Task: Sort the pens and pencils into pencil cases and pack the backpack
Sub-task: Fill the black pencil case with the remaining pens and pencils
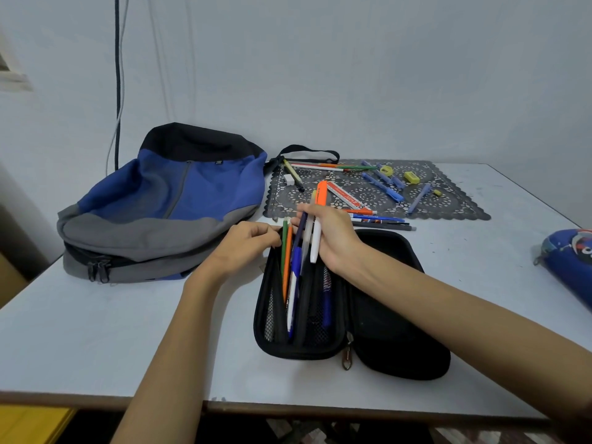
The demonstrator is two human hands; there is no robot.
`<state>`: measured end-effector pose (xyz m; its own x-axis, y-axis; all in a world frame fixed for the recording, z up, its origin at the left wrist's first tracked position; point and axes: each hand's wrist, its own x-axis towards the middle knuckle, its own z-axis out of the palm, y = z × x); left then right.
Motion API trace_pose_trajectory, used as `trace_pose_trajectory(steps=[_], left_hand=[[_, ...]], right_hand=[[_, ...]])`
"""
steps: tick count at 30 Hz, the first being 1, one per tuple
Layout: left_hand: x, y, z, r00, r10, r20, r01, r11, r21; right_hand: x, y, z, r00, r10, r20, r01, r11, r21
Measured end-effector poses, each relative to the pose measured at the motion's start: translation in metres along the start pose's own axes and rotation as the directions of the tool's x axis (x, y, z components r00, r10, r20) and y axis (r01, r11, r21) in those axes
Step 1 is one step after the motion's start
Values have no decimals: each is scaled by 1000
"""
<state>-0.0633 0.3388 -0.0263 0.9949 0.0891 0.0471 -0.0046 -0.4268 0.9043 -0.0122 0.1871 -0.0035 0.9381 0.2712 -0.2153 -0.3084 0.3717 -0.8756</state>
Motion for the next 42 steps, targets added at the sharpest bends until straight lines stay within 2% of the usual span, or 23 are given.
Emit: trace_pose_trajectory(steps=[10, 20, 32, 35, 39, 42], left_hand=[[1, -2, -1, 1000, 15, 1, -15, 1000, 18], [3, -4, 0, 1000, 9, -11, -8, 1000, 30], [4, -6, 0, 1000, 26, -8, -26, 1000, 14], [5, -6, 1, 1000, 20, 3, -20, 1000, -20], [3, -6, 0, 999, 37, 11, -37, 999, -35], [2, -4, 0, 999, 37, 9, -37, 998, -42]], right_hand=[[0, -1, -1, 998, -47, 32, 49, 997, -67], [0, 5, -1, 992, -122, -41, 112, 973, -204], [1, -6, -4, 980, -197, 21, 194, 934, -299], [1, -17, -6, 973, -164, 161, 222, 851, -476], [2, -24, -7, 926, -130, 354, 365, 548, -753], [3, -24, -4, 898, -149, 415, 438, 408, -801]])
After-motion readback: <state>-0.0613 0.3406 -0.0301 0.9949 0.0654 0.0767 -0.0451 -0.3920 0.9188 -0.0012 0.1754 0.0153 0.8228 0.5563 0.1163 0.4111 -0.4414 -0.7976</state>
